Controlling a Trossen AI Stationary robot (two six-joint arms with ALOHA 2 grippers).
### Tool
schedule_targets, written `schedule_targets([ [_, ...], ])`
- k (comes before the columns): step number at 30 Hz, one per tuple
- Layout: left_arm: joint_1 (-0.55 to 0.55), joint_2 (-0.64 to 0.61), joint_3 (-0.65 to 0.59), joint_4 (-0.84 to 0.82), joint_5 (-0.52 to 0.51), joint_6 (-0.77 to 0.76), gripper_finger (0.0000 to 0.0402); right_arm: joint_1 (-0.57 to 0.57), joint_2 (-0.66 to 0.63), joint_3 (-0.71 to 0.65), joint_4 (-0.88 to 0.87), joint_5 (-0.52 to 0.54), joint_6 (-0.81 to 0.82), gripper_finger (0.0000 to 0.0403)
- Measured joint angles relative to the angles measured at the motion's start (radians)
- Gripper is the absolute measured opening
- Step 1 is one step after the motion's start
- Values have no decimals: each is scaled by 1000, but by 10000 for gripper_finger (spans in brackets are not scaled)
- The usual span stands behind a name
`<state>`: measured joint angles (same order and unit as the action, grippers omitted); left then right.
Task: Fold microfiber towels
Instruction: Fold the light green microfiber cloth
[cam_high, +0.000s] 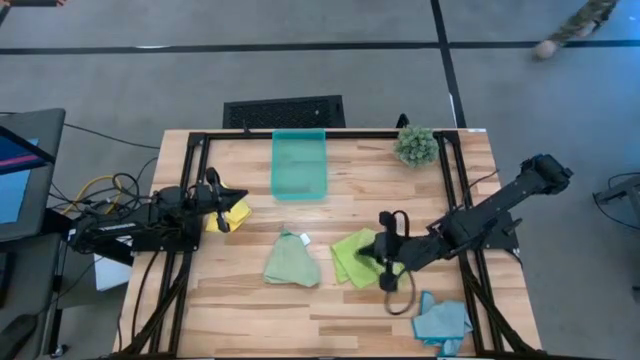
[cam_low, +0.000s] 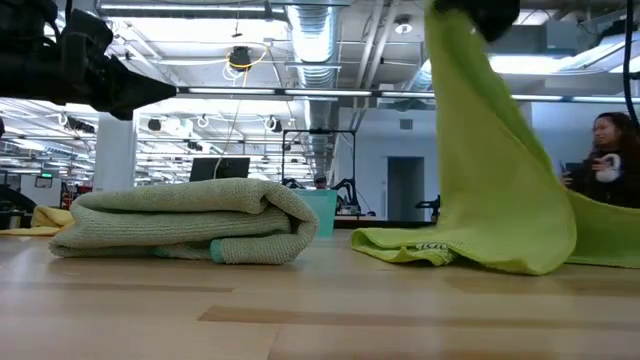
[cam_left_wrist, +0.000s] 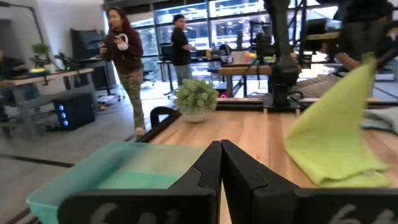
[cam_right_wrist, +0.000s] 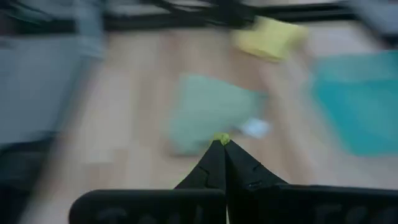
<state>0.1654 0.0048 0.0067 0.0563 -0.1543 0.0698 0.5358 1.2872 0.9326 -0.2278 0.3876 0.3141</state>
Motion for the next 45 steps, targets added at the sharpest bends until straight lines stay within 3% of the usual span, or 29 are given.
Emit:
schedule_targets([
  [2,0,0,0,11,-31,6,0,14,-15,22,71,-157,9,7],
  [4,0,0,0,13,-68,16,0,43,-28,41,172,-232,1,7],
  [6,0,0,0,13,-97,3,0,75,-42,58,295,-197,-32,7],
  [8,0,0,0,14,-104,-19,0,93,-75,64,317,-85,-84,6],
  [12,0,0,0,14,-104,-36,0,71,-125,54,25,325,3,3],
  [15,0,0,0,14,-104,8,0,18,-125,27,-322,473,289,6],
  [18,0,0,0,16,-113,20,0,-43,-99,-42,-564,467,554,7],
  [20,-1,0,0,18,-121,20,0,-77,-76,-87,-627,433,647,7],
  [27,-43,64,0,172,-90,40,0,-139,-9,-157,-627,320,689,8],
  [31,-141,241,8,333,-158,109,0,-139,6,-157,-612,320,684,8],
  [35,-250,542,119,400,-259,145,0,-137,9,-157,-602,320,671,9],
  [41,-329,1080,431,378,-347,201,0,-117,9,-157,-602,316,639,10],
  [45,-324,1394,707,276,-269,206,5,-56,9,-157,-606,308,647,10],
])
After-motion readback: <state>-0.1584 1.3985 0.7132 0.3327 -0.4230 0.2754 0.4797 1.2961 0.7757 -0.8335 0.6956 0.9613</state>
